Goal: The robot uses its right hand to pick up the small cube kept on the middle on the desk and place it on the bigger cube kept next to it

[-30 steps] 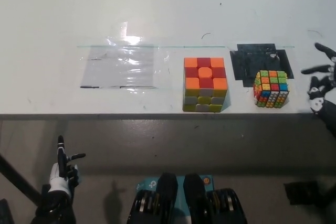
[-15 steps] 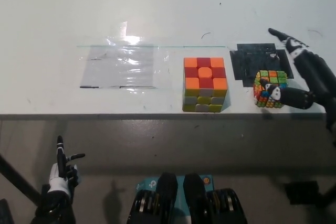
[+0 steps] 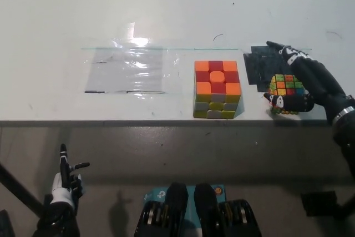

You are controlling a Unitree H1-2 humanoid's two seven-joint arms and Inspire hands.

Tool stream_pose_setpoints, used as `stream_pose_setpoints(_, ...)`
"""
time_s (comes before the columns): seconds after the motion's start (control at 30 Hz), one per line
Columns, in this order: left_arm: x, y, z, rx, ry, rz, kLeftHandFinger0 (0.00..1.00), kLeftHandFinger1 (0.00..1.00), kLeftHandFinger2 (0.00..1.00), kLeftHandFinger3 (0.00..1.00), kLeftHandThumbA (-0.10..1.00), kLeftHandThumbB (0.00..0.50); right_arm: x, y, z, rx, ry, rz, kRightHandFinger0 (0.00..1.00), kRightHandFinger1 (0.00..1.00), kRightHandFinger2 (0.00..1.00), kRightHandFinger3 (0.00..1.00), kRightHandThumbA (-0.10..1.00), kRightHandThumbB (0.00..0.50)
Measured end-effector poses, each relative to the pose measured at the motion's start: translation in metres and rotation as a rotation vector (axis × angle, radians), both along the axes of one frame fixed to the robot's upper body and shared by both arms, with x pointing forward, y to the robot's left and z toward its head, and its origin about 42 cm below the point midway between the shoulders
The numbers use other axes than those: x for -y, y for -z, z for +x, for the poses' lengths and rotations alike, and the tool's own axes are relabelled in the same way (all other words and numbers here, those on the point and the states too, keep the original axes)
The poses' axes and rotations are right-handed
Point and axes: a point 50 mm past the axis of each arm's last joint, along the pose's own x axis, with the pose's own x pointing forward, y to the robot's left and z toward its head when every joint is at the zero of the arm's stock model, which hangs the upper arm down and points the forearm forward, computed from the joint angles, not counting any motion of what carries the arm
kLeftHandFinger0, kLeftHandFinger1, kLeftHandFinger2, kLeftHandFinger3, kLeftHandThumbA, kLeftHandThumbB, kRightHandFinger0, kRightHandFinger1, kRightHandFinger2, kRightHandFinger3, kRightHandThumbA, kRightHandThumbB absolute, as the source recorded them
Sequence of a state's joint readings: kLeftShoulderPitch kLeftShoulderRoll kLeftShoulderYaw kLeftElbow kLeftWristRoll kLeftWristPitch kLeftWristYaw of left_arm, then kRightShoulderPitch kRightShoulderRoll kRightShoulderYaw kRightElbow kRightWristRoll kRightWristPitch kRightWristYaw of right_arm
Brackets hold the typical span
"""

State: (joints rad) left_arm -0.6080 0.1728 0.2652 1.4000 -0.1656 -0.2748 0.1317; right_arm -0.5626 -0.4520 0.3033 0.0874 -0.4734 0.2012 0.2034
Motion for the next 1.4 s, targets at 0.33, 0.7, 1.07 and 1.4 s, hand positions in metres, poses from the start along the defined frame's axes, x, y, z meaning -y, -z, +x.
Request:
stream_pose_setpoints(0.33, -0.001, -0.005, 0.006, 0.01, 0.004, 0.004, 0.0, 0.0, 0.0, 0.02, 1.0, 0.5, 0.009, 0.029, 0.015, -0.06, 0.02, -0.023, 1.0, 1.0, 1.0, 1.0, 0.64, 0.466)
stream_pose_setpoints(0.7, -0.007, -0.02, 0.021, 0.042, 0.003, 0.017, 0.0, 0.0, 0.0, 0.01, 1.0, 0.5, 0.012, 0.047, 0.02, -0.048, 0.025, 0.005, 1.0, 1.0, 1.0, 1.0, 0.52, 0.427)
stream_pose_setpoints(1.07, -0.006, -0.032, 0.033, 0.077, 0.006, 0.019, 0.02, 0.1, 0.27, 0.34, 1.0, 0.491, 0.016, 0.06, 0.026, 0.001, 0.021, -0.007, 1.0, 1.0, 1.0, 1.0, 0.49, 0.325)
stream_pose_setpoints(1.4, -0.007, -0.044, 0.041, 0.132, 0.017, 0.041, 0.31, 0.42, 0.61, 0.6, 1.0, 0.249, 0.016, 0.058, 0.035, 0.159, 0.012, -0.148, 0.0, 0.0, 0.1, 1.0, -0.09, 0.13)
